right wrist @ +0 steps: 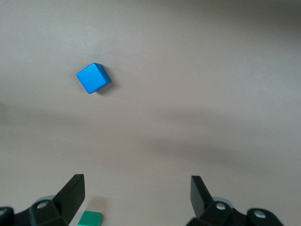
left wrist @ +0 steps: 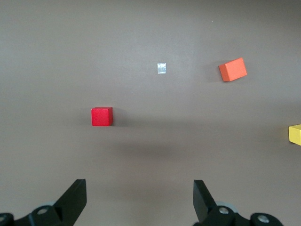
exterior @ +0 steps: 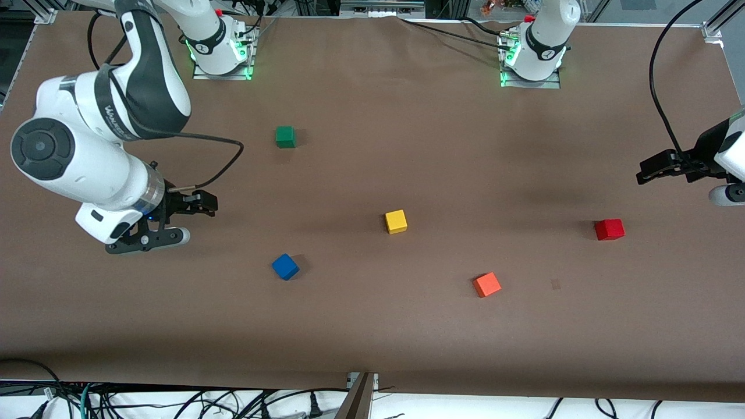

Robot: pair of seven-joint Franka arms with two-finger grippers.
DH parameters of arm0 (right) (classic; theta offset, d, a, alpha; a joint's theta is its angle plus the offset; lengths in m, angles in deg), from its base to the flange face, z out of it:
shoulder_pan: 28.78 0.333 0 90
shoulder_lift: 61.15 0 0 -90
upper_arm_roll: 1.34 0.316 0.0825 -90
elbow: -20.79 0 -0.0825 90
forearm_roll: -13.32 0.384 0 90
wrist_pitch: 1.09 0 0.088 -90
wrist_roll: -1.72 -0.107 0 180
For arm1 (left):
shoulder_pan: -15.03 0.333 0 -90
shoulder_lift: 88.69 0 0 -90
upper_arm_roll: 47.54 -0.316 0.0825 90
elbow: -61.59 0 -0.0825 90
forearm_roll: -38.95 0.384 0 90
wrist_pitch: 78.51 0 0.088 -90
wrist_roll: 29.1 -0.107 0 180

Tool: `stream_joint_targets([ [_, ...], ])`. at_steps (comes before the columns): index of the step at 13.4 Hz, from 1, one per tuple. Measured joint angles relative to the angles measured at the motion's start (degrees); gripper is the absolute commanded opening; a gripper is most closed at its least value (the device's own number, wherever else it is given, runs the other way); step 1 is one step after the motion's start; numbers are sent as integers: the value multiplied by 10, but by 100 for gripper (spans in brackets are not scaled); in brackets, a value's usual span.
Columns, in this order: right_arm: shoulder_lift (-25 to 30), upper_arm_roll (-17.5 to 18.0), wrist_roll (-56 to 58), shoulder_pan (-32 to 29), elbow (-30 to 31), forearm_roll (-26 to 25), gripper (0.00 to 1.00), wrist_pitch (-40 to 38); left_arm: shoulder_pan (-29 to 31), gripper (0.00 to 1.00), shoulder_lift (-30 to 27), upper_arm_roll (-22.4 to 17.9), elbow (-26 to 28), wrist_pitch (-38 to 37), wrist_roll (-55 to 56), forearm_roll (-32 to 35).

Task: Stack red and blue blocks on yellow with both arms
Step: 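Move the left gripper toward the red cube, then lower the left gripper over the red cube and close on it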

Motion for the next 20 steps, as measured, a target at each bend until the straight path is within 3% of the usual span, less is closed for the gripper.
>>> stream_joint_targets([
  [7,-6,1,3,2,2,-2,99,0,1,100,15,-4,-1,-2,0,0],
  [11,-6,1,5,2,2,-12,99,0,24,100,84,-11,0,7,-1,0],
  [17,-6,1,7,3,3,-12,99,-1,54,100,210,-12,8,134,-24,2],
  [20,-6,1,7,3,3,-12,99,-1,77,100,235,-13,42,222,-63,2],
])
